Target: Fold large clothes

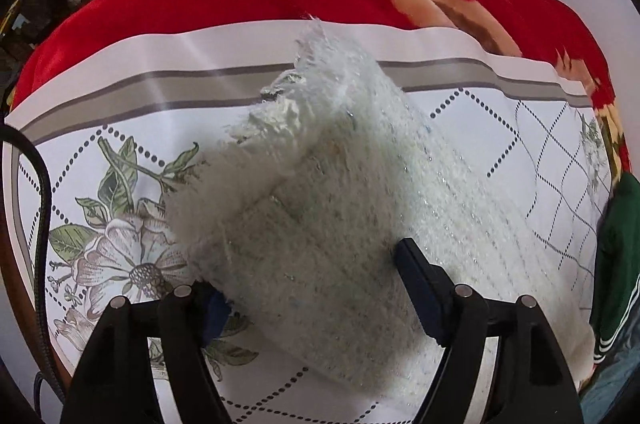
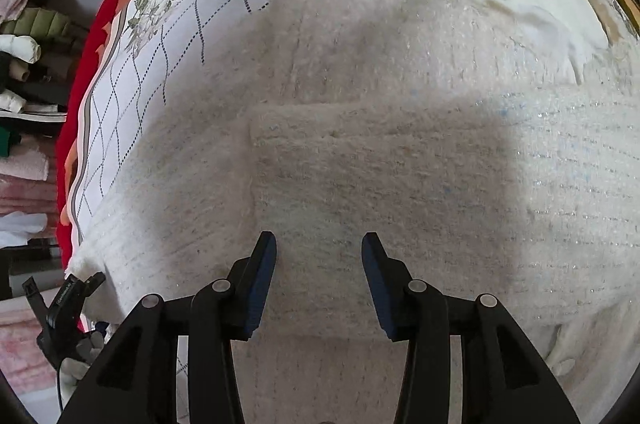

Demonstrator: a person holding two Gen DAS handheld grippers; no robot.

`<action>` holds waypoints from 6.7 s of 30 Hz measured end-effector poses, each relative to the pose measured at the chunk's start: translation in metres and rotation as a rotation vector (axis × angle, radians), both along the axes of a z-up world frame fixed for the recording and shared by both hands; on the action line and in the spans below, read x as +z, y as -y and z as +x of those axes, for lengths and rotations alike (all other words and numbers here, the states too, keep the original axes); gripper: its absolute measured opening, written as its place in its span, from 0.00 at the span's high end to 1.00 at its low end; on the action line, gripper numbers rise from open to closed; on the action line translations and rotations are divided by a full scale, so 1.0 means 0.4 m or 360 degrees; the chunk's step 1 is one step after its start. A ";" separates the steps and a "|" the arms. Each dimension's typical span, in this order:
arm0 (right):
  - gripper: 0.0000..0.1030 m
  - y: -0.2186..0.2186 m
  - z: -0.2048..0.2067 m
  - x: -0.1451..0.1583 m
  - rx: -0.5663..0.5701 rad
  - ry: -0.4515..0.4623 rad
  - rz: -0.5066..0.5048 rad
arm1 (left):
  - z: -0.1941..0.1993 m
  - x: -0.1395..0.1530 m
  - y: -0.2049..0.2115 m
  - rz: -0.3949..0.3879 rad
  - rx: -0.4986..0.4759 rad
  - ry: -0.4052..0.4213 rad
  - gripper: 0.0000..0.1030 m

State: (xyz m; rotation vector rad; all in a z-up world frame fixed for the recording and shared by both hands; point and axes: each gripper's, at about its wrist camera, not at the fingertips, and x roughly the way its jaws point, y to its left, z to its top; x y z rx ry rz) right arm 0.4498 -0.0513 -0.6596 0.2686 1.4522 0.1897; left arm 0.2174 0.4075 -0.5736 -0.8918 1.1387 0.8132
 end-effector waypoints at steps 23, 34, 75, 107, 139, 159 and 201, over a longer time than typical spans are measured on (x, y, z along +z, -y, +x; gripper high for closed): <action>0.34 0.102 -0.017 0.019 -0.0097 0.0025 -0.0383 | 0.211 0.152 0.117 0.0442 -0.0267 -0.0034 0.89; 0.24 0.327 -0.035 0.048 -0.0258 0.0090 -0.0440 | 0.335 0.425 0.592 0.0826 -0.1068 0.0202 0.91; 0.91 0.855 -0.114 -0.018 -0.0439 -0.0152 0.0273 | 0.206 0.156 0.954 0.0506 -0.1360 -0.0369 0.17; 0.44 0.830 0.063 -0.119 -0.0523 -0.0090 0.0540 | 0.343 0.022 0.759 0.0823 -0.1127 -0.0543 0.14; 0.52 0.716 -0.045 -0.144 -0.0655 -0.0103 -0.0104 | 0.402 0.013 0.538 0.0720 -0.1097 -0.0514 0.06; 0.65 0.481 0.042 -0.034 -0.0481 -0.0082 0.0342 | 0.348 0.192 0.654 0.0692 -0.1236 -0.0307 0.06; 0.95 0.414 0.140 0.012 -0.0335 0.0109 -0.0117 | 0.587 0.040 0.729 0.0700 -0.1378 -0.0338 0.05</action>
